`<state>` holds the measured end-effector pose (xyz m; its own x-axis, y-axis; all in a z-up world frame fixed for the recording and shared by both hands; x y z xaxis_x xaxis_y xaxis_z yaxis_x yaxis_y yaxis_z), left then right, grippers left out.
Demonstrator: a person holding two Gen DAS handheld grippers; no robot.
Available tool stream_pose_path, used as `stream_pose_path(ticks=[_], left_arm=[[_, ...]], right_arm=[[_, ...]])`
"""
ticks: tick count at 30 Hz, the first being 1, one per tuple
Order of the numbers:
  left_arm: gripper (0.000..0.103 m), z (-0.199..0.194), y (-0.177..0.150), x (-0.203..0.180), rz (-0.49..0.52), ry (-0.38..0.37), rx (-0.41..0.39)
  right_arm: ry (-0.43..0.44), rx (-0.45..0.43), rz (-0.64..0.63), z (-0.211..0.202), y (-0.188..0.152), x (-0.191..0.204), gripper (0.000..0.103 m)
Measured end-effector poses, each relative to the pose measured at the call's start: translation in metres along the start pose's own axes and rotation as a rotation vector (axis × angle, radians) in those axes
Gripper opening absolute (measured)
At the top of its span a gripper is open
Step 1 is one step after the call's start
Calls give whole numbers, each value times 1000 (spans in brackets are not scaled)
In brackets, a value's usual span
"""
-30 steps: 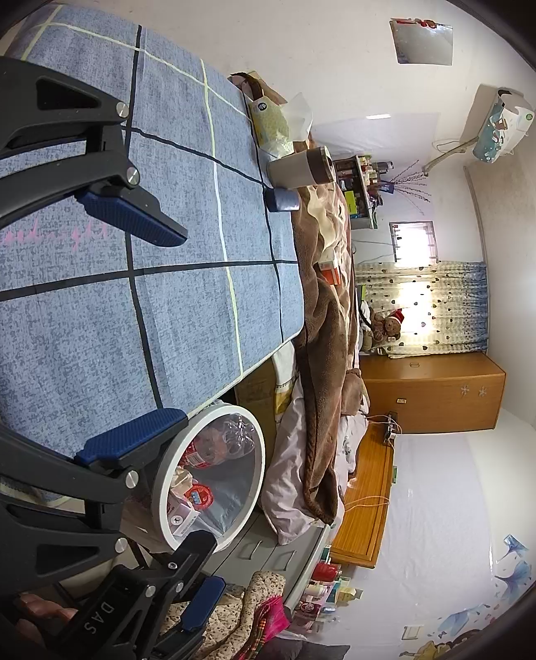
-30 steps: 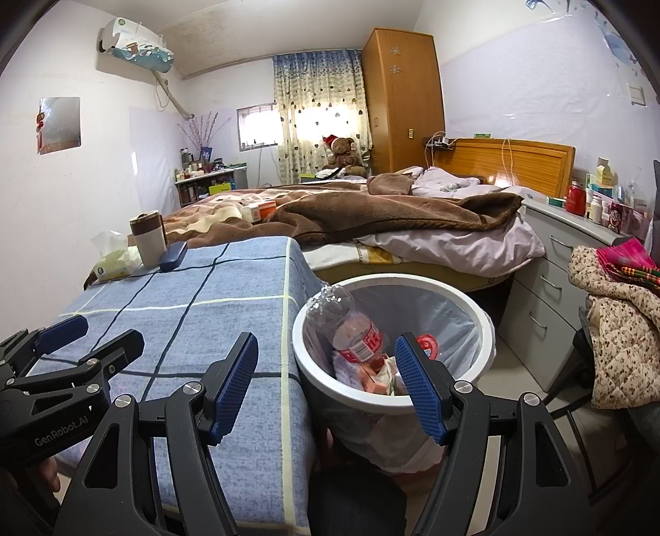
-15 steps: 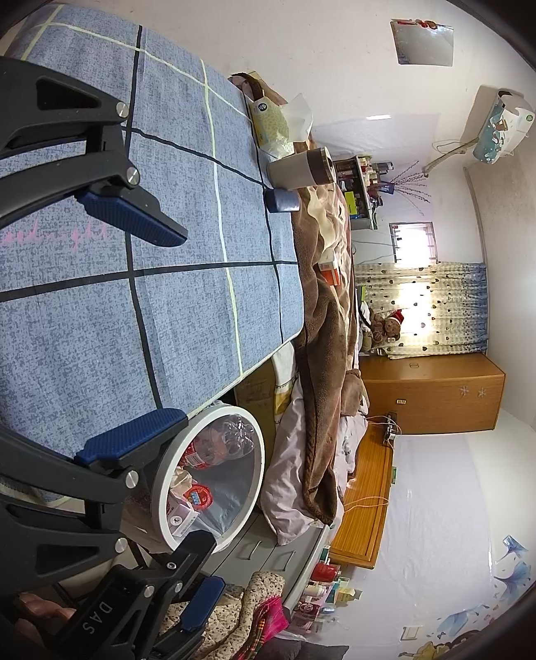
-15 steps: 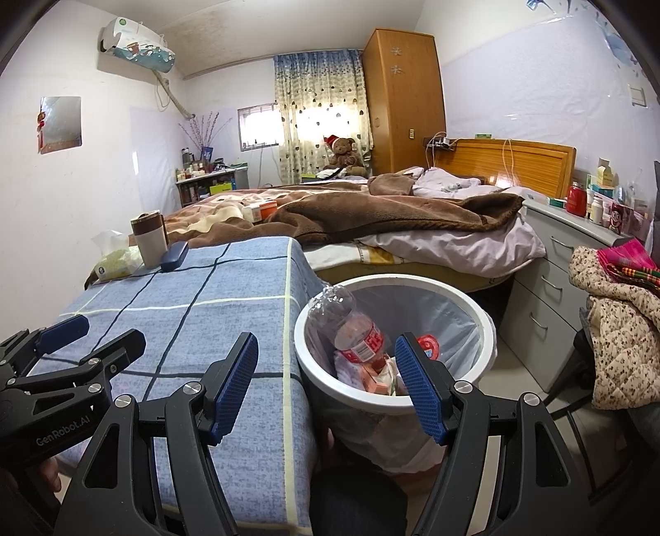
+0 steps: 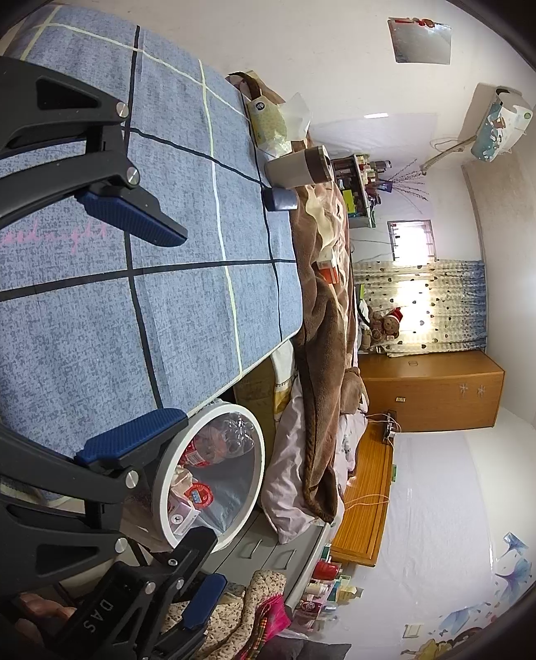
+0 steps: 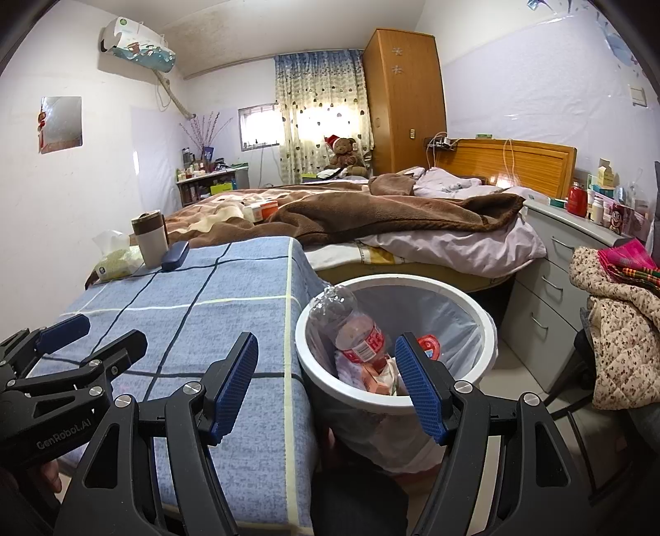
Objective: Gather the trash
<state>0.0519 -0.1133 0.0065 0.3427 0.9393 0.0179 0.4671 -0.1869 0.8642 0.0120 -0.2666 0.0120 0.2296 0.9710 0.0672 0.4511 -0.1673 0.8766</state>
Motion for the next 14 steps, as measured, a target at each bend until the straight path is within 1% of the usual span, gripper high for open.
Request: stream_pose_path(ticks=[14], left_arm=[[82, -1, 0, 1, -3, 4, 0]], right_arm=[[4, -1, -3, 0, 0, 0, 71]])
Point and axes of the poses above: each gripper's, at about its wrist camera, not at the fingertips, and z roughly the way its jaws point, x to its left, y to its top, the point moved 2 cm from there along z, roughly the way its jaws point, and after that the axes turned 1 degree about -y, right-handed, at the moved point
